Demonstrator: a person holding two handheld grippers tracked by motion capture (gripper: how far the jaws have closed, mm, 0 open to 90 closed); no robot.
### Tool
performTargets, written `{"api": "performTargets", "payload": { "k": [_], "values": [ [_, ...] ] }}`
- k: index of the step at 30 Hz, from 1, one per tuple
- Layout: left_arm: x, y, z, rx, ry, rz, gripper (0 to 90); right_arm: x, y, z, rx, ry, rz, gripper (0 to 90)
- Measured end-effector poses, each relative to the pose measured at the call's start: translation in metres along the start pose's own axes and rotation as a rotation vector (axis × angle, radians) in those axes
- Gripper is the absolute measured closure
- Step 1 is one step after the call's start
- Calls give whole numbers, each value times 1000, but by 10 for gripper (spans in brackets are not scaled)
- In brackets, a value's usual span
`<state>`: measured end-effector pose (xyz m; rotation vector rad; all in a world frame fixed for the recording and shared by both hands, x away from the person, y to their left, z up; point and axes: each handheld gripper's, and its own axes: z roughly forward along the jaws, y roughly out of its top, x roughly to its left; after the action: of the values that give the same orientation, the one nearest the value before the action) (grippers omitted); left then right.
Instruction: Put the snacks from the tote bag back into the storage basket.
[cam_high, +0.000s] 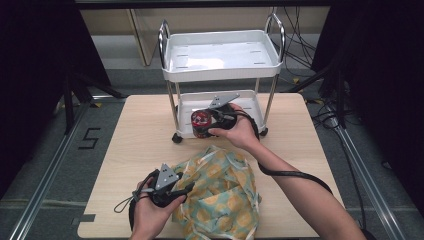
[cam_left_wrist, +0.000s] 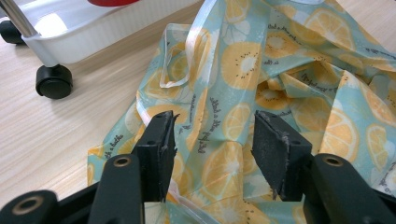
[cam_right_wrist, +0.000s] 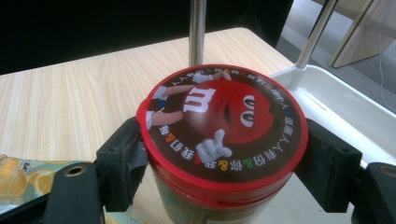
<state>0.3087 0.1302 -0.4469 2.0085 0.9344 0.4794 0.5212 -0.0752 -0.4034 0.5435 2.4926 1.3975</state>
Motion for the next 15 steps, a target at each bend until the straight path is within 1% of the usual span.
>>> {"api": "performTargets", "payload": {
  "k": [1,2,3,4,5,6,7,8,9,10,13,14,15],
  "values": [
    [0,0,0,-4,-2,-8,486,0,0,0,0,0,2,263],
    [0,0,0,0,-2,-3,486,0,0,1,0,-1,2,263],
    [0,0,0,0,-2,2,486,1,0,0,12,9,19,263],
    [1,0,-1,2,0,18,485,1,0,0,13,9,24,263],
    [2,1,-1,4,-1,25,485,-1,0,0,16,7,15,263],
    [2,1,0,4,-1,24,485,-1,0,1,5,2,6,263],
    [2,1,-1,5,-2,25,485,-2,1,0,6,3,6,263],
    [2,1,-1,4,-2,24,485,-2,1,1,10,9,18,263],
    [3,1,-1,7,1,31,485,-3,1,1,2,5,22,263],
    [3,1,-1,7,2,30,485,-3,1,2,-10,-8,7,263],
    [2,1,-1,9,1,31,485,-3,2,2,7,-9,21,263],
    [2,1,-1,10,2,32,485,-3,3,3,5,-10,17,263],
    [2,1,-1,5,-2,28,485,-3,3,3,7,-1,13,263]
  ]
}}
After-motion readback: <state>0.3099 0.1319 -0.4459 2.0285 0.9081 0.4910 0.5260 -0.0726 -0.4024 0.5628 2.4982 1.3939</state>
